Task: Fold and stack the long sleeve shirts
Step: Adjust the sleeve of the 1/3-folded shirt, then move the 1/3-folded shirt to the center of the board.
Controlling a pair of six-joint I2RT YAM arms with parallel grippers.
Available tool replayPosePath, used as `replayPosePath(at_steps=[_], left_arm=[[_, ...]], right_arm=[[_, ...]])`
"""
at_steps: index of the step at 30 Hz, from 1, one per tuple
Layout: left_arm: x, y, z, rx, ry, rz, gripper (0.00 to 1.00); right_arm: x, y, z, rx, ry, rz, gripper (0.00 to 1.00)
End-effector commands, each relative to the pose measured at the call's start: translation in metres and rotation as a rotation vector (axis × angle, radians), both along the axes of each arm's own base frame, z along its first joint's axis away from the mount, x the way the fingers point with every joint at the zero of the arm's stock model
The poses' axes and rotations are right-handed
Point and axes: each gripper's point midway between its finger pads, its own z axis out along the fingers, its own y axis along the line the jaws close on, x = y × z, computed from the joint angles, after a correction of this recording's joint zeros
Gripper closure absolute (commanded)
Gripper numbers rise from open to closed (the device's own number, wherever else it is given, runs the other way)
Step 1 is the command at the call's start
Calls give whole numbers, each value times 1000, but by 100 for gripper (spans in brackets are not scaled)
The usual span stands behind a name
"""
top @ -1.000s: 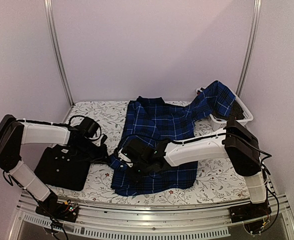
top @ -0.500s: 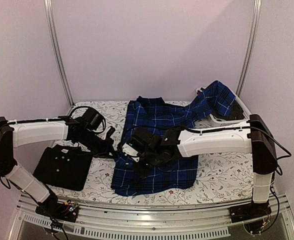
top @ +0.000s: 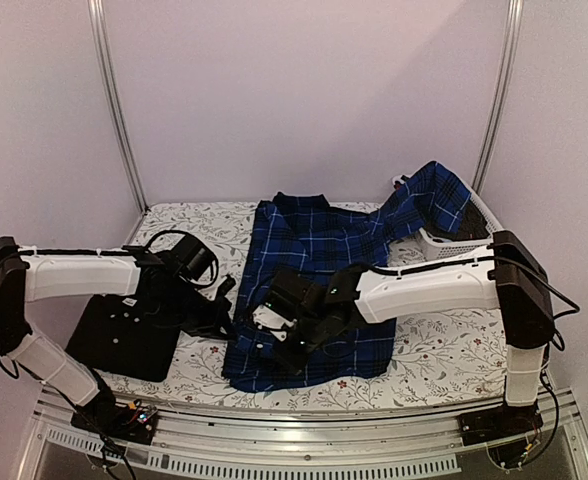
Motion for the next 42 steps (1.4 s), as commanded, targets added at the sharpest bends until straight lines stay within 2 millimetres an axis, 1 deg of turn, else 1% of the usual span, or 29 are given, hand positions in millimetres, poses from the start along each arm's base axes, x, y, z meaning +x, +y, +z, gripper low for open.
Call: replayPosePath(at_steps=[1,3,5,6,7,8,10,12,14,16,19,21,24,26,29,30,35,37,38,42], left_arm=[[-9,-6,5,-24,2,-9,99],[-9,-7,5,-24,1,-6,95],[-6,-5,7,-18,-12,5,86],[-3,-3,8,-8,-28,18,80],[0,-1,10,2,-44,31,69],[5,2,14,8,-64,48,66],[14,10,19,18,-95,95,57],[23,18,22,11,-114,140,53],[30,25,20,1,-119,177,49],[36,28,12,-4,-120,202,43],[39,30,-2,-6,-93,220,42],[36,30,-14,-5,-73,223,44],[32,27,-31,-12,-31,214,46],[28,27,-41,-6,-3,209,49],[22,25,-47,-23,23,206,50],[19,23,-47,-37,34,203,50],[10,16,-54,-54,81,187,51],[7,13,-59,-47,99,183,56],[6,12,-62,-42,109,184,61],[-4,8,-67,-37,149,182,90]], right_arm=[[-8,-1,7,30,22,-1,100],[-8,-4,7,27,19,0,98],[-7,-4,8,31,16,-1,92],[-5,-4,9,36,13,-9,85],[-2,-4,12,45,11,-16,76],[4,-4,18,63,7,-32,69],[20,-5,34,115,-2,-71,59],[38,-8,50,168,-9,-112,51],[59,-11,66,214,-27,-158,49],[81,-14,78,256,-40,-207,48],[110,-17,90,307,-60,-266,48],[129,-16,99,351,-68,-297,49],[151,-12,112,420,-62,-326,49],[161,-5,116,455,-50,-330,50],[170,3,108,468,-35,-336,52],[172,5,102,464,-29,-339,52],[185,7,86,464,-23,-360,54],[192,6,83,469,-23,-376,54],[196,6,83,473,-27,-382,54],[209,3,75,471,-30,-404,55]])
